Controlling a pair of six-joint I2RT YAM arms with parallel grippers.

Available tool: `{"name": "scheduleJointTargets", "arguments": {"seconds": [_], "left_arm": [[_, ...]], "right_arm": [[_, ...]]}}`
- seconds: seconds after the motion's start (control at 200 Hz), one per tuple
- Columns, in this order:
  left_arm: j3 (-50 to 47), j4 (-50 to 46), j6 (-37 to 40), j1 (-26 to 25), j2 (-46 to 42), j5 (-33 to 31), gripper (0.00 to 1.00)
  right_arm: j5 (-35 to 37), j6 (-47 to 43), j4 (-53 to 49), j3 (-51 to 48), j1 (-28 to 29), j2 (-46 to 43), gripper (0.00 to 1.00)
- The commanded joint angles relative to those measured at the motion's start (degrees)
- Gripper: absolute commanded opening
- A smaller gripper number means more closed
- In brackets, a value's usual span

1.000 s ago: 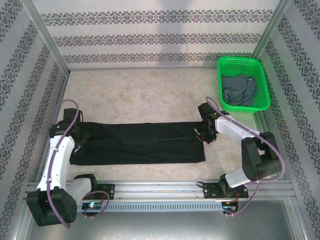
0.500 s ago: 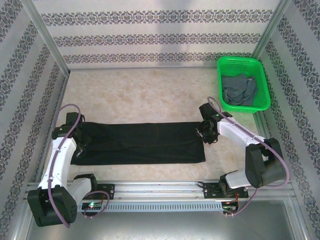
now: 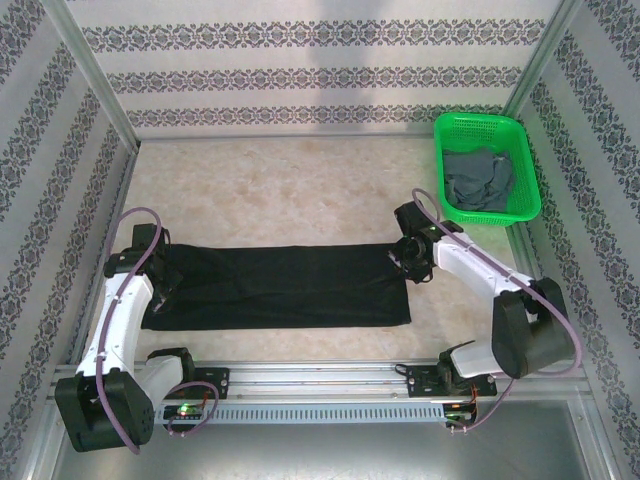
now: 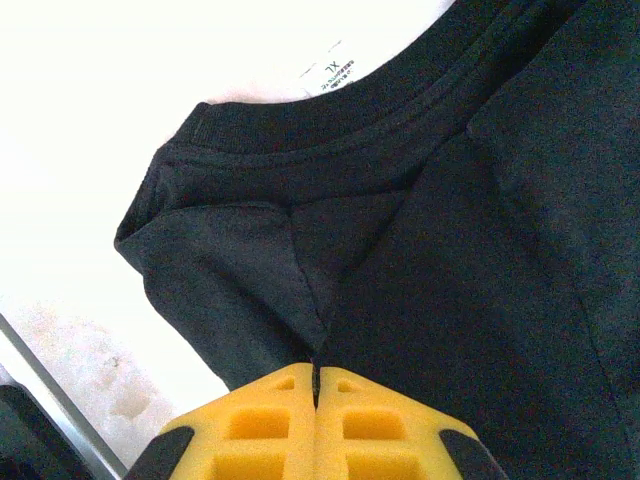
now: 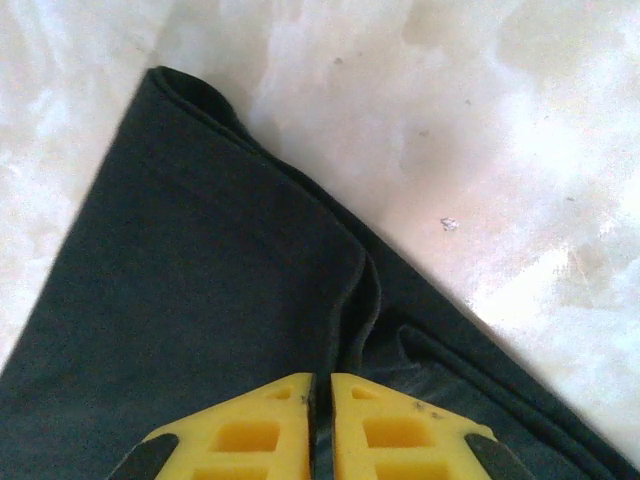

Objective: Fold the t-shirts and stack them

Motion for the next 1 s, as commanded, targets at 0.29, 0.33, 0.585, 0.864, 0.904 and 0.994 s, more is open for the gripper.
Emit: {"name": "scheduleJointTargets", "arguments": {"seconds": [0.29, 0.33, 0.585, 0.864, 0.904, 0.994], "left_arm": [[1.2, -2.7, -2.8, 0.6, -1.2, -0.3, 0.0], [0.8, -2.7, -2.8, 0.5, -1.2, -0.1, 0.0], [-0.2, -2.5, -3.5, 0.5, -1.0, 1.8, 0.0], [5.2, -1.1, -3.9, 0.6, 0.5, 4.3, 0.28], [6.8, -0.5, -3.4, 0.6, 1.6, 4.2, 0.33], [9.8, 0.5, -2.2, 0.6, 4.5, 2.9, 0.44]], "right_arm": [[0.0, 0.9, -1.6, -8.7, -0.8, -5.5, 0.09], [-0.3, 0.7, -1.1, -10.0, -1.3, -6.1, 0.09], [0.8, -3.7, -3.2, -7.5, -2.9, -8.0, 0.27], [0.4, -8.2, -0.6, 0.8, 0.7, -3.5, 0.32], [-0.8, -8.5, 1.4, 1.5, 1.2, -1.4, 0.3], [-4.2, -8.5, 5.8, 2.9, 2.0, 4.7, 0.29]]}}
